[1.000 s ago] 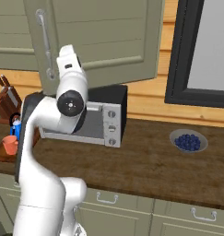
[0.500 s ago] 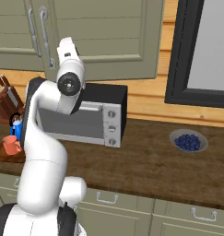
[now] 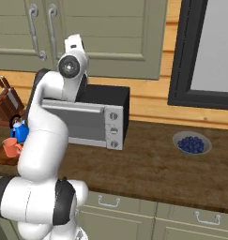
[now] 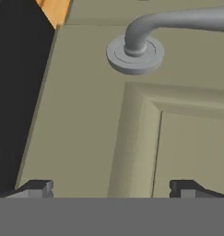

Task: Pick the kettle from the counter and place it on the tray. Then pick the mug from the cabinet and place it on the tray. Then close the cabinet doors.

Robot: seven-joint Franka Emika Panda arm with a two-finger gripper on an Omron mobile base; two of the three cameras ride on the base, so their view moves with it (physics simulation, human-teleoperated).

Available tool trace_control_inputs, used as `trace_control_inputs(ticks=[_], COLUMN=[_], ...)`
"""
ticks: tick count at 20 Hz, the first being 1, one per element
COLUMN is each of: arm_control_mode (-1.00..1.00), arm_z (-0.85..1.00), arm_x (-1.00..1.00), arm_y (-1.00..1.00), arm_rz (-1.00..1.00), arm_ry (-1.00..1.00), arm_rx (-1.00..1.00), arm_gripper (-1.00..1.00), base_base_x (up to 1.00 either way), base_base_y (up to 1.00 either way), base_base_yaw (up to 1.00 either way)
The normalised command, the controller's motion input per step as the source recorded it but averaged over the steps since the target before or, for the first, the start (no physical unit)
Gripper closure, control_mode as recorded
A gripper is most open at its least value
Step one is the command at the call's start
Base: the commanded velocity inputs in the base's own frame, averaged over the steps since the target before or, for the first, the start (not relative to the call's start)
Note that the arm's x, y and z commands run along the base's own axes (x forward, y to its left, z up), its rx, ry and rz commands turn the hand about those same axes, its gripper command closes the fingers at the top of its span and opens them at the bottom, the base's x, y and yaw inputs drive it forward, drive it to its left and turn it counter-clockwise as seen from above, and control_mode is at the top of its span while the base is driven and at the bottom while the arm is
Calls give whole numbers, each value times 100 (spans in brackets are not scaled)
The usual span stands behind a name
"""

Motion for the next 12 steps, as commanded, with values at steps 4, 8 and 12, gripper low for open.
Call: trace_control_inputs(ticks=[4, 8, 12], arm_control_mode=[-100, -100, -100], arm_z=[0, -6, -10], arm_x=[24, 19, 13], arm_y=[-10, -16, -17], arm_rz=[-14, -15, -13], arm_ry=[18, 11, 8], arm_rx=[2, 0, 0], arm_gripper=[-100, -100, -100], base_base_x=[0, 0, 0], base_base_y=[0, 0, 0], base_base_yaw=[0, 0, 0])
